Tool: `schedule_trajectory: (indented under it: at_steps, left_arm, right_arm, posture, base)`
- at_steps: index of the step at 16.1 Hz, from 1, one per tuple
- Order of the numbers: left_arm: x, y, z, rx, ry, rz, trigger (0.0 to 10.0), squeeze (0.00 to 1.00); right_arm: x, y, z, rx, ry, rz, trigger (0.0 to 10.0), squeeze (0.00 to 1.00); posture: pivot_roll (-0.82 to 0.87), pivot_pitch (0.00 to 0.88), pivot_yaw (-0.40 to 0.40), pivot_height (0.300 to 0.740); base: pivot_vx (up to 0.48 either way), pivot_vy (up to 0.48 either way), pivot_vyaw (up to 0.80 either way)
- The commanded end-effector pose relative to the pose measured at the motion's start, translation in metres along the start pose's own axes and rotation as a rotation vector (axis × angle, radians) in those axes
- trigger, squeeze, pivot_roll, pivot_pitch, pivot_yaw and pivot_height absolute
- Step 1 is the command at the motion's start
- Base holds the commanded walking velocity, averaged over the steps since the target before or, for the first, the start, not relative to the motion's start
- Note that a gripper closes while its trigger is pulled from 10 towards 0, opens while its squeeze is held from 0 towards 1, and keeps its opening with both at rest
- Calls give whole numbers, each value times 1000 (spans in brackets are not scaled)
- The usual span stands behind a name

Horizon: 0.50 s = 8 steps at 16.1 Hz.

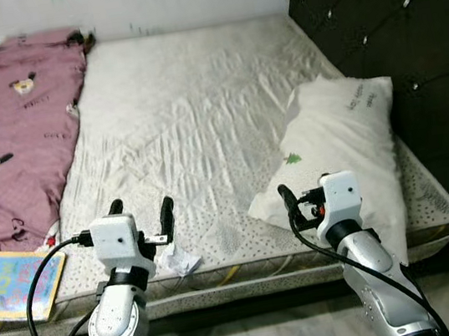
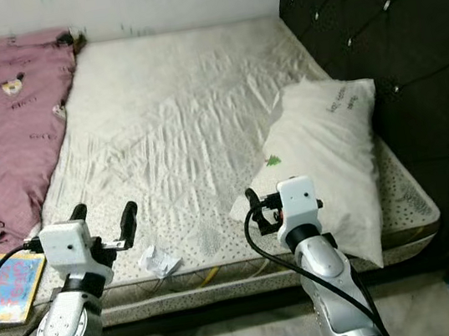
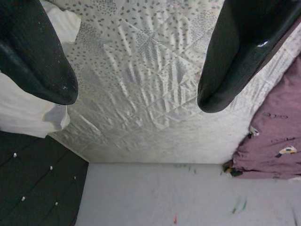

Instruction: Clean up the room

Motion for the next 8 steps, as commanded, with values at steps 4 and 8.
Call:
schedule_trajectory:
  at_steps: [4, 8]
  left_arm:
    - [1, -3, -2, -4, -15, 8, 10000, 0]
    - [-1, -4, -2, -6, -18, 11, 10000, 0]
  right_arm:
    - [-1, 3, -2, 12, -13, -13, 10000, 0]
    - [-1, 2, 1, 19, 14, 4, 10000, 0]
  posture:
    - [36, 97, -9, 740]
    - [33, 94, -8, 740]
  base:
    - [262, 0, 0]
    - [295, 0, 0]
Point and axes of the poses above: a point about 5 cm out from each wrist's last joint towards the gripper, its own x axis pointing back from the gripper into the wrist, its own y axis along the axis of the wrist's last joint, z = x × y, the point moved 6 cm from there along -x, pointing out of the wrist towards the gripper, and after that the axes turned 2 degrees about -x, right-handed, at the moved point
